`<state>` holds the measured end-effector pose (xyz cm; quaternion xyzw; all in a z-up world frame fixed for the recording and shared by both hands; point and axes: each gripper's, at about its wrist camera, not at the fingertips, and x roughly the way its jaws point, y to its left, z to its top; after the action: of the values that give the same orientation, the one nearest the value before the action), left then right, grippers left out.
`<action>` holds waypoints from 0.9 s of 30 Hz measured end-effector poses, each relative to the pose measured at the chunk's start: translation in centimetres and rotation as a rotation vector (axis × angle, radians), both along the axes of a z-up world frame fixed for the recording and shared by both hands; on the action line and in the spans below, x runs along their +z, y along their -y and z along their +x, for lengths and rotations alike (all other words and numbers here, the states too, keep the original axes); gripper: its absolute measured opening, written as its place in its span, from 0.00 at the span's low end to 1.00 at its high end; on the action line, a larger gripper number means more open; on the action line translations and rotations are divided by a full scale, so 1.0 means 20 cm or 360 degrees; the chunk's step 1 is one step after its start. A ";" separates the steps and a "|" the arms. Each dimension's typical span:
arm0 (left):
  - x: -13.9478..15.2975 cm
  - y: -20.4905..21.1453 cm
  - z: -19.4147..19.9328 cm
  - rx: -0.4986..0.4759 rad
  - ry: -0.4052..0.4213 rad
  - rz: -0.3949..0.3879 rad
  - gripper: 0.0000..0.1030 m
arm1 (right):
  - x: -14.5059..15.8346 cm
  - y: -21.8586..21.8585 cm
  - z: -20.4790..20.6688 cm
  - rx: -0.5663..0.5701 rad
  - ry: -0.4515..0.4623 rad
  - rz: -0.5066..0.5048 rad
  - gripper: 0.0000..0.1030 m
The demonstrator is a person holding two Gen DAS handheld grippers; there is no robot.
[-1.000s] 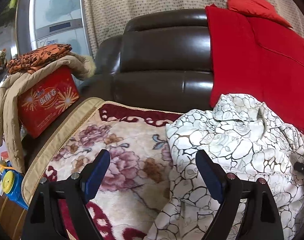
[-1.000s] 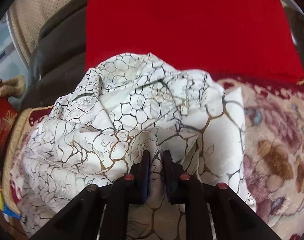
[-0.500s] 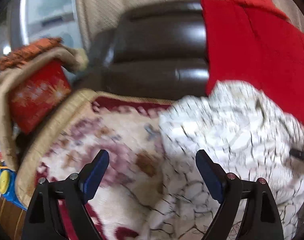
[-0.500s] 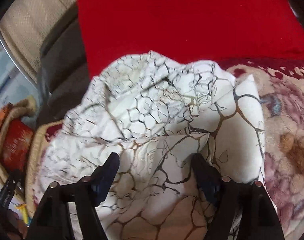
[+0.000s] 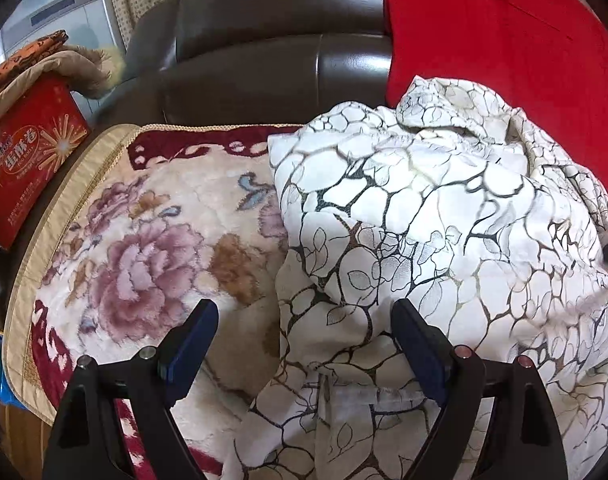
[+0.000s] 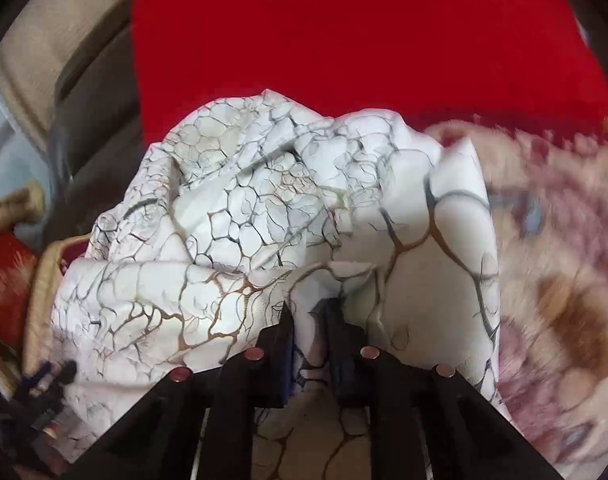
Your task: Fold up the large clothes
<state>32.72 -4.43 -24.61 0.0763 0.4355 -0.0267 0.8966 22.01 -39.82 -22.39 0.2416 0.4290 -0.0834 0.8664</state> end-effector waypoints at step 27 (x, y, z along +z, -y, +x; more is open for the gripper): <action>0.07 -0.10 -0.21 -0.0048 0.0125 0.0023 0.86 | 0.22 -0.27 -0.43 0.0427 0.0099 -0.0231 0.28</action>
<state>28.60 -2.45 -23.31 0.0904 0.3990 -0.0341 0.9119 13.47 -34.40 -18.05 0.1214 0.4234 0.0099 0.8977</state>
